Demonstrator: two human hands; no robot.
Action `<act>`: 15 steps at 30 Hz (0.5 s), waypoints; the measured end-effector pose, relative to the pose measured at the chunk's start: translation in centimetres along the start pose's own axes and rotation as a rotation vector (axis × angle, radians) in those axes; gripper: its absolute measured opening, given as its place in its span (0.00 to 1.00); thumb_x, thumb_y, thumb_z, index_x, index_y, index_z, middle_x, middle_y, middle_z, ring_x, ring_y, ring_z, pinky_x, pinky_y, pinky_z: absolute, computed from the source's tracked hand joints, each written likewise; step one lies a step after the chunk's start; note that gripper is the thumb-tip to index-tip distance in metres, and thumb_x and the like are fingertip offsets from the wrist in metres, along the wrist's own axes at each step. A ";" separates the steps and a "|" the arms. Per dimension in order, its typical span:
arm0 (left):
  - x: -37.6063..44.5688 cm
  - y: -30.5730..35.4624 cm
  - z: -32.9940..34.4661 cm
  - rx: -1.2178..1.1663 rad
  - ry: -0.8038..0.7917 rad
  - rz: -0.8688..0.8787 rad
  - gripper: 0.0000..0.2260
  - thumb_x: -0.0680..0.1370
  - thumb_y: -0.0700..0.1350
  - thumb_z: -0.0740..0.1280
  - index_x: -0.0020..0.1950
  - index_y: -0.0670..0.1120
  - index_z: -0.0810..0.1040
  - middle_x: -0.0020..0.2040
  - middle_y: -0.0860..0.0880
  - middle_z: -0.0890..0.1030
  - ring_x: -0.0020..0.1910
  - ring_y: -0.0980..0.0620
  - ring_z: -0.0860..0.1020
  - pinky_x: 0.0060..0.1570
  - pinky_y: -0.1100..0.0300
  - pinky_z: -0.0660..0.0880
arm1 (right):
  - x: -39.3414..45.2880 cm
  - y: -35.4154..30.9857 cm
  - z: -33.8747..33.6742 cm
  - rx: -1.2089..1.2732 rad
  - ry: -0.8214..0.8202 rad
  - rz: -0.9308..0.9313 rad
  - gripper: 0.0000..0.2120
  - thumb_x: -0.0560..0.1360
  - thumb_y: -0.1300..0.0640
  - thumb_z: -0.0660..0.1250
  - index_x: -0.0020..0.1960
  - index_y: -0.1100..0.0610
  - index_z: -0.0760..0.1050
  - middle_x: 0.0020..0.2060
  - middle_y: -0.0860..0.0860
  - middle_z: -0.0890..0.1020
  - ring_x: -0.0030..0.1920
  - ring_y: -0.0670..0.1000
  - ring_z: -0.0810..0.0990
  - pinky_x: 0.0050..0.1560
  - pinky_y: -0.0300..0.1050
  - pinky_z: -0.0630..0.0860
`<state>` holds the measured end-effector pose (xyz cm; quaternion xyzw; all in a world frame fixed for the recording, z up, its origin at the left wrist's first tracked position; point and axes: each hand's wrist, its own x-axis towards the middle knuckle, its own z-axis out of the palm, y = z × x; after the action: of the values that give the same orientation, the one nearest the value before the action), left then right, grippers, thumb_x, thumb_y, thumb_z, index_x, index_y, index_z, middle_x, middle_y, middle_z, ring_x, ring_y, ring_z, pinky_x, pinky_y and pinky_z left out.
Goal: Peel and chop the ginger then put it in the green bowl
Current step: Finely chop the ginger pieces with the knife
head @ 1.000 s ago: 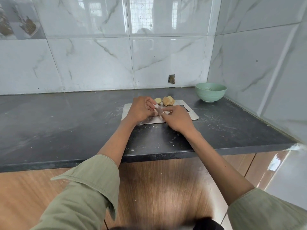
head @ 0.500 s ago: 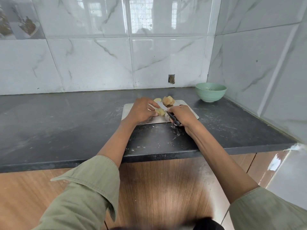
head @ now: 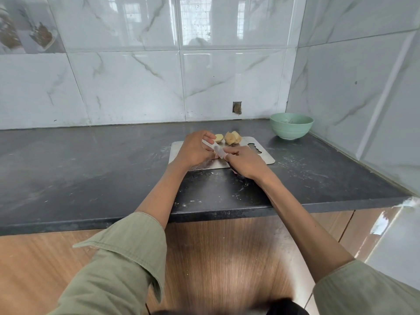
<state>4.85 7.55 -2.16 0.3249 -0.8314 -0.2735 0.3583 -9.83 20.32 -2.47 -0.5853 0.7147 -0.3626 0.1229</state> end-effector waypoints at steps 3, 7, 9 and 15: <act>0.0 -0.1 0.0 0.006 -0.023 0.017 0.22 0.66 0.36 0.82 0.58 0.48 0.83 0.55 0.51 0.84 0.44 0.52 0.86 0.43 0.58 0.82 | -0.6 -0.5 -0.5 0.094 -0.012 -0.008 0.27 0.71 0.31 0.57 0.56 0.45 0.84 0.43 0.53 0.86 0.43 0.52 0.82 0.51 0.49 0.77; 0.0 -0.2 0.2 -0.003 -0.022 0.031 0.27 0.66 0.35 0.82 0.62 0.49 0.82 0.61 0.52 0.81 0.44 0.55 0.86 0.45 0.59 0.82 | -1.1 -0.8 -0.7 0.408 0.018 0.077 0.18 0.79 0.55 0.64 0.56 0.70 0.79 0.30 0.59 0.74 0.25 0.50 0.68 0.28 0.39 0.65; 0.0 -0.3 0.1 -0.024 -0.021 0.003 0.35 0.66 0.35 0.82 0.71 0.49 0.75 0.65 0.51 0.78 0.44 0.55 0.86 0.48 0.59 0.82 | -1.1 -0.8 -1.0 0.527 0.051 0.127 0.11 0.80 0.62 0.61 0.48 0.70 0.78 0.31 0.60 0.73 0.22 0.49 0.65 0.22 0.36 0.59; 0.1 -0.1 0.1 0.020 -0.067 0.061 0.28 0.69 0.35 0.80 0.66 0.51 0.80 0.64 0.53 0.80 0.48 0.54 0.85 0.48 0.62 0.81 | -1.2 -0.8 -1.4 0.698 0.155 0.176 0.16 0.80 0.64 0.59 0.34 0.59 0.68 0.28 0.58 0.70 0.19 0.48 0.62 0.22 0.35 0.56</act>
<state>4.76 7.43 -2.30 0.2937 -0.8552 -0.2650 0.3349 -9.72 21.89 -1.27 -0.4150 0.6030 -0.6158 0.2914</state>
